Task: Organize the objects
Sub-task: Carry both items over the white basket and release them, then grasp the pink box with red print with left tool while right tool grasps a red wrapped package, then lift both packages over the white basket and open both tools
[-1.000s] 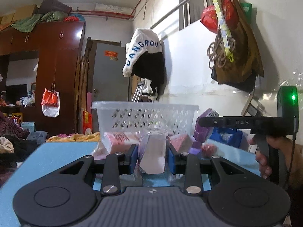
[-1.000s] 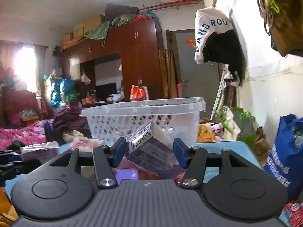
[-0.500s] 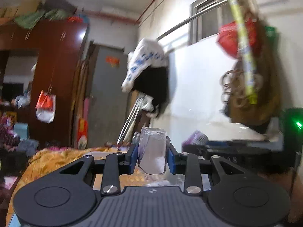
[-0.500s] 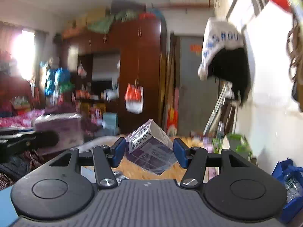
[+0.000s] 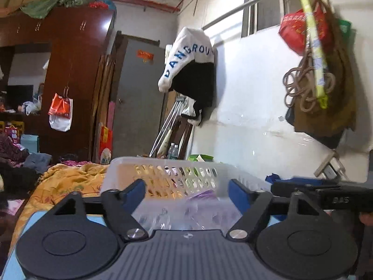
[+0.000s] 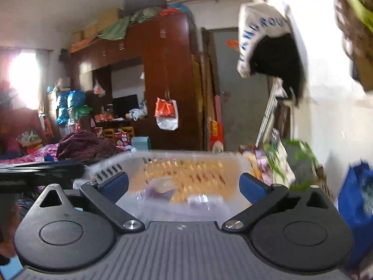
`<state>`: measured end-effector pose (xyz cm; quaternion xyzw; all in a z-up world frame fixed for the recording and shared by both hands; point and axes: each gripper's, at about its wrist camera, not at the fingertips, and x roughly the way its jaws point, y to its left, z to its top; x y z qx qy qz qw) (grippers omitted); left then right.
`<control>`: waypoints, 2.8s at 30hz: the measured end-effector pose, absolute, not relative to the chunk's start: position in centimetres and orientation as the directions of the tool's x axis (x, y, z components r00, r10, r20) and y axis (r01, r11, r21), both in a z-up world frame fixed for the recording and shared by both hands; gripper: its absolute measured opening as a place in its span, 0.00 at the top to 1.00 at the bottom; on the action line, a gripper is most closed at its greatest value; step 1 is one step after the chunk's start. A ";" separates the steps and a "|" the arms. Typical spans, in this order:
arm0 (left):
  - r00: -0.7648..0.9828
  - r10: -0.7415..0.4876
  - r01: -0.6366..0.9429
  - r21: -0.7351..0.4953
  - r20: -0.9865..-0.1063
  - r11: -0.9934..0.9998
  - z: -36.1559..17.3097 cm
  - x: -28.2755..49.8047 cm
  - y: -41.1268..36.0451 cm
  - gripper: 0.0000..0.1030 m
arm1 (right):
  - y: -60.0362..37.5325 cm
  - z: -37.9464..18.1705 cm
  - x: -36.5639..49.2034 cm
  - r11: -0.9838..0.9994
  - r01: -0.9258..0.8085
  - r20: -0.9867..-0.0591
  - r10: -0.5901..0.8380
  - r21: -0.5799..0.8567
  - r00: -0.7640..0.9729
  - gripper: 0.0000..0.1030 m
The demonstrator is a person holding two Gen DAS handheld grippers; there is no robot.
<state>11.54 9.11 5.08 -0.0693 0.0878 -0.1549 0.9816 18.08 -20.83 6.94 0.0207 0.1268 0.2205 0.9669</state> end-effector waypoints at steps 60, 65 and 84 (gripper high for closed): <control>0.929 -0.208 0.146 -0.211 -0.307 0.966 0.0 9.4 12.9 0.19 | -14.0 0.8 11.8 0.811 -0.585 -0.314 0.550 -0.023 0.774 0.38; 0.939 -0.218 0.163 -0.215 -0.267 0.963 0.1 8.4 12.8 0.19 | -15.9 0.9 11.5 0.831 -0.555 -0.208 0.550 0.042 0.809 0.38; 0.949 -0.222 0.187 -0.170 -0.222 0.968 -0.3 7.1 11.7 0.19 | -15.8 1.1 11.0 0.848 -0.528 -0.158 0.527 0.041 0.835 0.38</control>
